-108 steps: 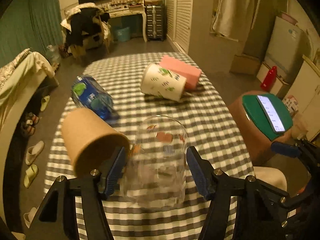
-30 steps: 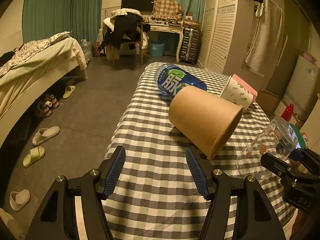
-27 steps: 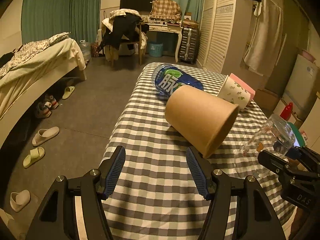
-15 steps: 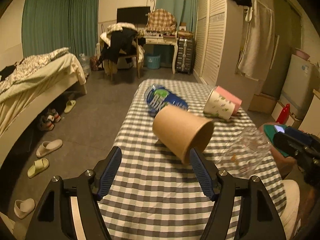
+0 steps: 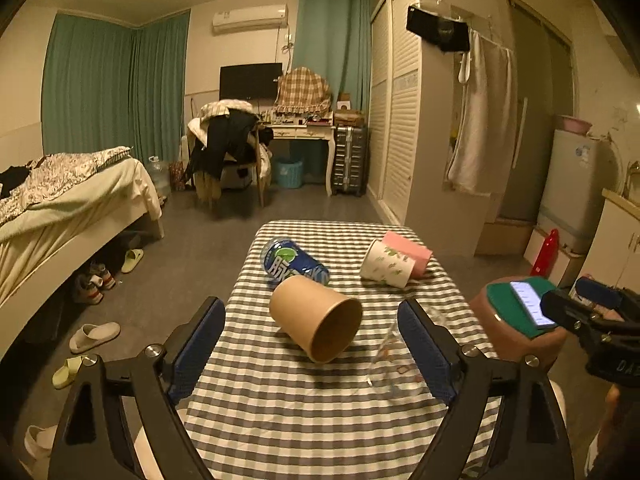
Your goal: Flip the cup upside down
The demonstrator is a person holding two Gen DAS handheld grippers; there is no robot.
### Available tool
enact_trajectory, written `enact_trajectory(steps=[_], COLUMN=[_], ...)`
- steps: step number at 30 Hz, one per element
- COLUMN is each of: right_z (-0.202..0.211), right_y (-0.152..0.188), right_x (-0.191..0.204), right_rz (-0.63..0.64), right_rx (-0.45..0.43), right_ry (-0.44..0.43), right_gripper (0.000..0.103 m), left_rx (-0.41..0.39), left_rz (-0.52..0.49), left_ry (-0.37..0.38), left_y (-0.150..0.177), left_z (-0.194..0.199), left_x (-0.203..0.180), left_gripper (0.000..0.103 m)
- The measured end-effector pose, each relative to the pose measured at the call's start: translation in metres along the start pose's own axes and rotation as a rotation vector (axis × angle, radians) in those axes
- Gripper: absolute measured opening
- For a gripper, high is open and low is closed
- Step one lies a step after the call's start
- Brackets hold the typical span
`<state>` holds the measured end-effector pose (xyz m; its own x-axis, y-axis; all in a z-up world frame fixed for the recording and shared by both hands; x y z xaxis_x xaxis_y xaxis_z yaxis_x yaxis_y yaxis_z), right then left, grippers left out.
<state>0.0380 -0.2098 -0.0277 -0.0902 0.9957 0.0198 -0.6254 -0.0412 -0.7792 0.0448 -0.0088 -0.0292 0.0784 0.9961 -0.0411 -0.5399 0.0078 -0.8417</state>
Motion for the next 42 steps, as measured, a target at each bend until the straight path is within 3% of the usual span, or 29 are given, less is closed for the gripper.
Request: enact_trajectory(steps=[7, 17, 42], right_z=[0.011, 0.005, 0.006], right_y=[0.009, 0.028, 0.026], right_x=[-0.010, -0.013, -0.014], right_rz=[-0.015, -0.026, -0.027], right_rx=[-0.010, -0.003, -0.023], right_ry=[0.064, 0.078, 0.100], right_gripper=[0.103, 0.103, 0.103], left_rx=[-0.035, -0.010, 0.005], left_rz=[0.004, -0.015, 0.005], left_ry=[0.036, 0.016, -0.034], left_y=[0.007, 0.025, 0.027], left_z=[0.022, 0.019, 0.017], left_x=[-0.012, -0.018, -0.006], left_gripper=[0.099, 0.103, 0.103])
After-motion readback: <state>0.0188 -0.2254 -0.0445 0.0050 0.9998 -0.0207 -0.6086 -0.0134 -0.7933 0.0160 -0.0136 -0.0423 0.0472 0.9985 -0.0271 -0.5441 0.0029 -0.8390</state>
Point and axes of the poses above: each gripper's, at about its wrist camera, not at the fingertips, and z roughly against the way its jaws point, x to its left, y to its underside, the point moved 10 cm from there along -z, roughly the way its jaws point, and after that the axes turned 6 degrees about x, right-handed, at the moved point
